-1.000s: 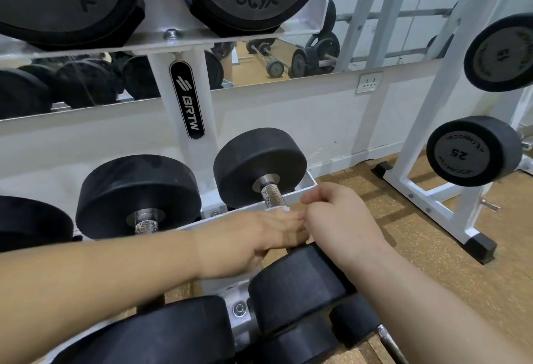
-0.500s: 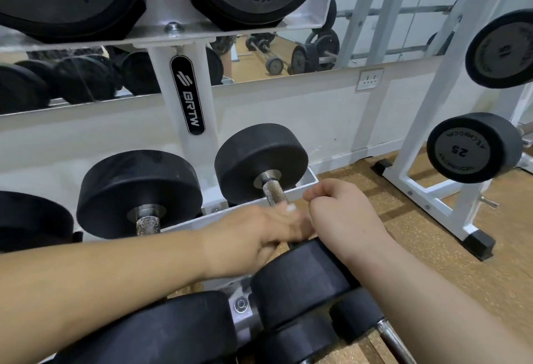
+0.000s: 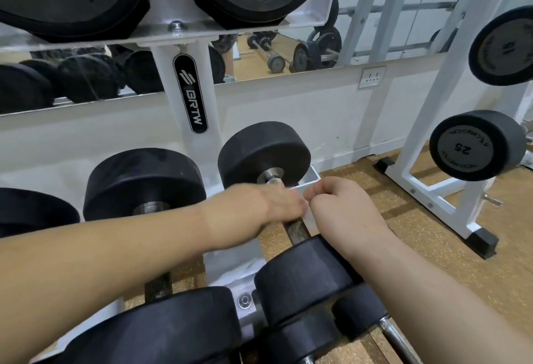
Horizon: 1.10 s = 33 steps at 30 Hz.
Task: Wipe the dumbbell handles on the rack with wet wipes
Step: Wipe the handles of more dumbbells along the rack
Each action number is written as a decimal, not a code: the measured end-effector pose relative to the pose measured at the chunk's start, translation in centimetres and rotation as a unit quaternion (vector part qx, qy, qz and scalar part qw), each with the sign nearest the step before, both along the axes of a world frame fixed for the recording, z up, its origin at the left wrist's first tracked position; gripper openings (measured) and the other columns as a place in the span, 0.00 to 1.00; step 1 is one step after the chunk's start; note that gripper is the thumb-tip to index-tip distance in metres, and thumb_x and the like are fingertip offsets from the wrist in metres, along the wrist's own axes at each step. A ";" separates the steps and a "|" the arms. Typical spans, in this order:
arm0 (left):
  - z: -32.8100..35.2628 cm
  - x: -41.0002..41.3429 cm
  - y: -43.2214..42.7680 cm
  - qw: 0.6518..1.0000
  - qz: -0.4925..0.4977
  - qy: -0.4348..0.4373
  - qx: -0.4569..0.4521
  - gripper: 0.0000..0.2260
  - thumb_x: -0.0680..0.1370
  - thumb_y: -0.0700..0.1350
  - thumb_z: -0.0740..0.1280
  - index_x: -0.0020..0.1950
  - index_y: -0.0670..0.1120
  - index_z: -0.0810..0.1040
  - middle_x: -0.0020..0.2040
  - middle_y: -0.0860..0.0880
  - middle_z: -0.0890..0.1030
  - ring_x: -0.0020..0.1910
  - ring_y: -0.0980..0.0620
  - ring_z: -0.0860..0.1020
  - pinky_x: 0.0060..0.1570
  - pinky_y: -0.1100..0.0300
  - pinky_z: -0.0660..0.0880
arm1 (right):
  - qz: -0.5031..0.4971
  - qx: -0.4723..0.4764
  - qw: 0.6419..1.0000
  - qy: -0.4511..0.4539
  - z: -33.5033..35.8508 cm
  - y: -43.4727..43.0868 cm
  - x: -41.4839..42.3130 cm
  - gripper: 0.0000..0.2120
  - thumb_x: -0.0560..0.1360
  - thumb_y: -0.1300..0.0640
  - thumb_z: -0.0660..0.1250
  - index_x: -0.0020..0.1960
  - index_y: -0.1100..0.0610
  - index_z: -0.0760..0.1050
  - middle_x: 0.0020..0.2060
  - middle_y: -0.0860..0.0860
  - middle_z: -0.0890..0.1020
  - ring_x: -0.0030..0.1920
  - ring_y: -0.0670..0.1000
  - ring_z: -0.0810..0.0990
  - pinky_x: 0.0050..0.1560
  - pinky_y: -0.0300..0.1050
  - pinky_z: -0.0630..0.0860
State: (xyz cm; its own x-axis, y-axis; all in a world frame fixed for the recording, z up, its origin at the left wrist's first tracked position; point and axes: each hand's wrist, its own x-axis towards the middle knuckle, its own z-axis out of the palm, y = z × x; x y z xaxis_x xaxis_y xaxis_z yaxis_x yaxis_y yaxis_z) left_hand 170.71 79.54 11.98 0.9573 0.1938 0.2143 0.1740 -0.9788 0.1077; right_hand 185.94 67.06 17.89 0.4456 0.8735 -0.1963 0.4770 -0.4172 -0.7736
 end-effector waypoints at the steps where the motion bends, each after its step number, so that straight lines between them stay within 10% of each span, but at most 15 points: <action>1: -0.1 0.3 0.8 0.997 0.064 0.015 0.039 0.18 0.79 0.37 0.59 0.66 0.43 0.80 0.67 0.44 0.81 0.65 0.46 0.78 0.65 0.49 0.76 | 0.003 0.001 1.000 -0.004 0.0 0.0 0.0 0.09 0.72 0.58 0.62 0.45 0.48 0.79 0.40 0.46 0.81 0.47 0.53 0.80 0.55 0.55 0.79; 4: -1.0 0.6 -0.5 0.994 0.075 0.077 -0.028 0.21 0.77 0.36 0.62 0.69 0.48 0.77 0.70 0.48 0.78 0.65 0.49 0.75 0.61 0.53 0.75 | -0.001 0.002 1.000 0.003 0.0 0.0 -0.1 0.09 0.69 0.57 0.61 0.44 0.47 0.79 0.36 0.45 0.80 0.44 0.54 0.80 0.51 0.52 0.78; 7: 1.2 -1.0 -3.9 0.986 -0.015 -0.014 -0.166 0.20 0.73 0.35 0.57 0.57 0.42 0.85 0.60 0.56 0.83 0.62 0.59 0.79 0.62 0.54 0.78 | -0.004 0.000 1.000 0.014 -0.1 0.0 0.1 0.12 0.67 0.55 0.60 0.44 0.46 0.79 0.40 0.45 0.82 0.48 0.54 0.81 0.56 0.54 0.79; 9: 2.7 -1.3 -4.2 0.963 0.100 -0.076 -0.237 0.24 0.75 0.36 0.56 0.64 0.48 0.84 0.62 0.58 0.84 0.63 0.62 0.79 0.64 0.57 0.77 | 0.000 0.006 1.000 0.022 -0.2 -0.1 0.2 0.12 0.66 0.54 0.60 0.45 0.46 0.79 0.39 0.44 0.82 0.47 0.54 0.81 0.54 0.54 0.78; 13: 5.6 1.0 -4.1 0.778 0.360 -0.236 -0.458 0.17 0.79 0.34 0.63 0.58 0.52 0.85 0.56 0.53 0.86 0.57 0.55 0.83 0.60 0.56 0.81 | -0.005 0.066 0.992 0.105 -0.3 -0.3 0.4 0.10 0.74 0.50 0.64 0.50 0.45 0.83 0.42 0.48 0.85 0.49 0.54 0.83 0.57 0.57 0.79; 19: 8.1 4.9 -6.1 0.557 0.343 -0.309 -0.690 0.11 0.79 0.38 0.64 0.55 0.39 0.85 0.51 0.38 0.87 0.54 0.36 0.85 0.60 0.42 0.81 | -0.041 0.157 0.943 0.290 -0.3 -1.2 1.6 0.08 0.81 0.53 0.69 0.53 0.53 0.86 0.47 0.50 0.89 0.52 0.53 0.87 0.59 0.53 0.79; 27: 4.6 4.8 -6.8 0.645 0.304 -0.308 -0.630 0.05 0.80 0.43 0.72 0.53 0.43 0.85 0.53 0.38 0.86 0.49 0.46 0.82 0.64 0.41 0.77 | -0.079 0.197 0.912 0.350 -1.3 -1.1 2.9 0.02 0.78 0.58 0.74 0.49 0.56 0.85 0.43 0.52 0.88 0.42 0.48 0.84 0.45 0.43 0.79; 33: 5.5 4.1 -5.1 0.592 0.299 -0.335 -0.669 0.04 0.81 0.37 0.67 0.49 0.43 0.81 0.46 0.39 0.82 0.44 0.43 0.81 0.49 0.46 0.80 | -0.044 0.187 0.926 0.326 -0.8 -0.2 3.0 0.07 0.75 0.63 0.77 0.53 0.58 0.84 0.40 0.54 0.86 0.36 0.51 0.83 0.43 0.47 0.84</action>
State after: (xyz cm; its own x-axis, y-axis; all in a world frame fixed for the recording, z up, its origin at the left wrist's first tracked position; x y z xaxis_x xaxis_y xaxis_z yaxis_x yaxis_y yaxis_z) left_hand 174.76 74.46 17.46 0.4188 0.8803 -0.2228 -0.0736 0.2774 0.9579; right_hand 188.92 66.82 17.10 0.4113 0.9007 -0.1403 -0.1645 -0.0781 -0.9833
